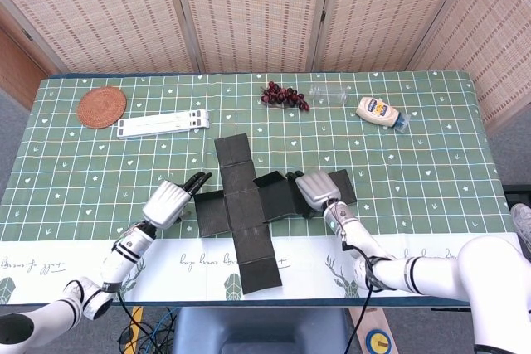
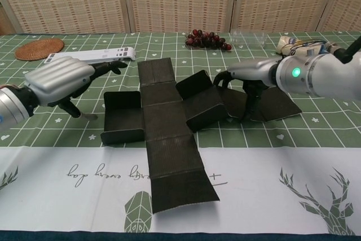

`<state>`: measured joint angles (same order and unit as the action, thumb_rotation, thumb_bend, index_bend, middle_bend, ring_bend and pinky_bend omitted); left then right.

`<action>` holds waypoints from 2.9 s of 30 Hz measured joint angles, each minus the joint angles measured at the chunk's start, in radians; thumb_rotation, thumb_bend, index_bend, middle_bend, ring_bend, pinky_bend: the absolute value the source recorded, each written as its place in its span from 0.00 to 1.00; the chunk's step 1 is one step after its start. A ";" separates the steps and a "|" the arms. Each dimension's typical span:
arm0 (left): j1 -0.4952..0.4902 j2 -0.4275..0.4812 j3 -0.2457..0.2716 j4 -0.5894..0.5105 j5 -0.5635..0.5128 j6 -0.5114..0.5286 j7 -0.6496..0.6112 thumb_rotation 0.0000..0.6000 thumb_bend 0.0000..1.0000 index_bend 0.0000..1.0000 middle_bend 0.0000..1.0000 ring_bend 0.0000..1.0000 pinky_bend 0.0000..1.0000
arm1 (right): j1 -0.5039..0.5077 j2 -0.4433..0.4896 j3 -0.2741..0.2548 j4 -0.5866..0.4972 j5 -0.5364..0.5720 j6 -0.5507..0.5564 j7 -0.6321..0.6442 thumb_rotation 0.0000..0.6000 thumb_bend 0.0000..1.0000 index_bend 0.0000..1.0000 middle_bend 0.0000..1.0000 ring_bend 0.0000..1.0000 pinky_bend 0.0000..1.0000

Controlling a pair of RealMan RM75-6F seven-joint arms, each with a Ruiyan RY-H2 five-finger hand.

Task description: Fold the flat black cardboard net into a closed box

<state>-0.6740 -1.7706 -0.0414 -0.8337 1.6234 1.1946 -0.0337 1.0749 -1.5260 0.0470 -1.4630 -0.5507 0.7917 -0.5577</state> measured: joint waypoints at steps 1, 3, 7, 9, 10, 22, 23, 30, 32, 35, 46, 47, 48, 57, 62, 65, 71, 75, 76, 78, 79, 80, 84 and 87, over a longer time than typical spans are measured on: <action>-0.003 -0.005 0.000 0.006 0.000 -0.001 0.001 1.00 0.15 0.01 0.17 0.73 0.93 | -0.001 0.000 0.000 0.000 -0.001 0.001 0.001 1.00 0.45 0.25 0.29 0.77 0.98; -0.007 -0.013 0.002 0.019 0.002 -0.001 0.008 1.00 0.15 0.00 0.17 0.73 0.93 | -0.003 0.001 0.000 -0.002 -0.001 0.001 0.001 1.00 0.45 0.25 0.29 0.77 0.98; -0.015 -0.033 0.005 0.044 0.004 -0.001 0.020 1.00 0.15 0.00 0.17 0.73 0.93 | -0.005 0.003 0.001 -0.007 -0.003 0.005 0.000 1.00 0.45 0.25 0.29 0.77 0.98; -0.017 -0.037 0.005 0.053 0.005 0.001 0.024 1.00 0.15 0.00 0.17 0.73 0.93 | -0.006 0.004 0.001 -0.011 -0.003 0.006 0.000 1.00 0.45 0.25 0.29 0.77 0.98; -0.018 -0.040 0.005 0.058 0.004 0.004 0.025 1.00 0.15 0.00 0.17 0.73 0.93 | -0.006 0.005 0.001 -0.012 -0.003 0.007 -0.001 1.00 0.45 0.25 0.29 0.77 0.98; -0.027 -0.051 0.005 0.045 -0.011 -0.009 -0.021 1.00 0.15 0.00 0.16 0.72 0.93 | -0.012 0.002 0.003 -0.016 -0.007 0.015 -0.002 1.00 0.45 0.25 0.29 0.77 0.98; -0.028 -0.052 0.004 0.043 -0.013 -0.009 -0.028 1.00 0.15 0.00 0.16 0.72 0.93 | -0.012 0.001 0.004 -0.016 -0.008 0.015 -0.002 1.00 0.45 0.25 0.29 0.77 0.98; -0.031 -0.053 -0.016 0.005 -0.034 -0.005 -0.119 1.00 0.14 0.00 0.16 0.72 0.93 | -0.017 -0.005 0.008 -0.012 -0.019 0.018 0.003 1.00 0.45 0.25 0.29 0.77 0.98; -0.032 -0.050 -0.025 -0.012 -0.043 -0.003 -0.143 1.00 0.14 0.00 0.16 0.72 0.93 | -0.019 -0.006 0.009 -0.010 -0.024 0.018 0.006 1.00 0.45 0.25 0.29 0.77 0.98; -0.032 -0.043 -0.036 -0.035 -0.052 0.004 -0.161 1.00 0.15 0.00 0.16 0.71 0.93 | -0.021 -0.008 0.012 -0.009 -0.035 0.018 0.009 1.00 0.45 0.25 0.29 0.77 0.98; -0.030 -0.008 -0.065 -0.156 -0.090 -0.003 -0.235 1.00 0.15 0.00 0.16 0.69 0.93 | -0.019 0.001 0.018 -0.015 -0.086 0.016 0.008 1.00 0.45 0.25 0.30 0.78 0.98; -0.030 -0.006 -0.067 -0.164 -0.095 -0.007 -0.243 1.00 0.15 0.00 0.15 0.69 0.93 | -0.018 0.003 0.018 -0.016 -0.093 0.016 0.005 1.00 0.45 0.25 0.30 0.78 0.98; -0.029 -0.004 -0.070 -0.173 -0.100 -0.011 -0.253 1.00 0.15 0.00 0.15 0.68 0.93 | -0.016 0.006 0.018 -0.018 -0.100 0.016 0.001 1.00 0.45 0.25 0.30 0.78 0.98; -0.028 0.042 -0.084 -0.292 -0.177 -0.130 -0.382 1.00 0.15 0.00 0.10 0.66 0.93 | 0.036 0.051 0.007 -0.049 -0.178 -0.011 -0.075 1.00 0.46 0.26 0.31 0.78 0.98; -0.029 0.064 -0.093 -0.340 -0.214 -0.186 -0.450 1.00 0.15 0.00 0.08 0.66 0.93 | 0.073 0.087 -0.005 -0.079 -0.242 -0.031 -0.122 1.00 0.46 0.27 0.32 0.79 0.98; -0.031 0.077 -0.096 -0.364 -0.226 -0.219 -0.507 1.00 0.15 0.00 0.06 0.65 0.93 | 0.086 0.103 -0.013 -0.092 -0.269 -0.038 -0.139 1.00 0.47 0.27 0.33 0.80 0.98; -0.035 0.099 -0.095 -0.392 -0.234 -0.275 -0.610 1.00 0.15 0.00 0.05 0.65 0.93 | 0.101 0.123 -0.039 -0.111 -0.334 -0.047 -0.169 1.00 0.48 0.28 0.34 0.80 0.98; -0.039 0.108 -0.090 -0.404 -0.227 -0.299 -0.667 1.00 0.15 0.00 0.04 0.65 0.93 | 0.104 0.128 -0.049 -0.115 -0.381 -0.047 -0.174 1.00 0.50 0.28 0.35 0.81 0.98; -0.041 0.111 -0.088 -0.408 -0.223 -0.307 -0.687 1.00 0.15 0.00 0.04 0.65 0.93 | 0.104 0.129 -0.051 -0.115 -0.396 -0.047 -0.174 1.00 0.50 0.29 0.35 0.81 0.98; -0.046 0.117 -0.084 -0.415 -0.214 -0.318 -0.718 1.00 0.15 0.00 0.04 0.64 0.93 | 0.105 0.129 -0.053 -0.114 -0.419 -0.045 -0.174 1.00 0.50 0.29 0.35 0.81 0.98; -0.049 0.121 -0.080 -0.418 -0.204 -0.326 -0.737 1.00 0.15 0.00 0.03 0.64 0.93 | 0.104 0.128 -0.055 -0.112 -0.435 -0.043 -0.174 1.00 0.50 0.29 0.36 0.81 0.98; -0.052 0.124 -0.076 -0.419 -0.196 -0.331 -0.751 1.00 0.15 0.00 0.03 0.64 0.93 | 0.104 0.127 -0.055 -0.110 -0.447 -0.042 -0.173 1.00 0.50 0.30 0.36 0.81 0.98; -0.065 0.133 -0.062 -0.422 -0.167 -0.349 -0.800 1.00 0.15 0.00 0.03 0.64 0.93 | 0.101 0.121 -0.056 -0.098 -0.497 -0.036 -0.165 1.00 0.50 0.31 0.37 0.82 0.98; -0.073 0.140 -0.051 -0.422 -0.149 -0.359 -0.840 1.00 0.15 0.00 0.02 0.64 0.93 | 0.101 0.116 -0.055 -0.088 -0.530 -0.033 -0.163 1.00 0.50 0.32 0.38 0.82 0.98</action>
<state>-0.7474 -1.6311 -0.0923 -1.2554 1.4740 0.8353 -0.8741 1.1758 -1.4101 -0.0083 -1.5506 -1.0812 0.7591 -0.7203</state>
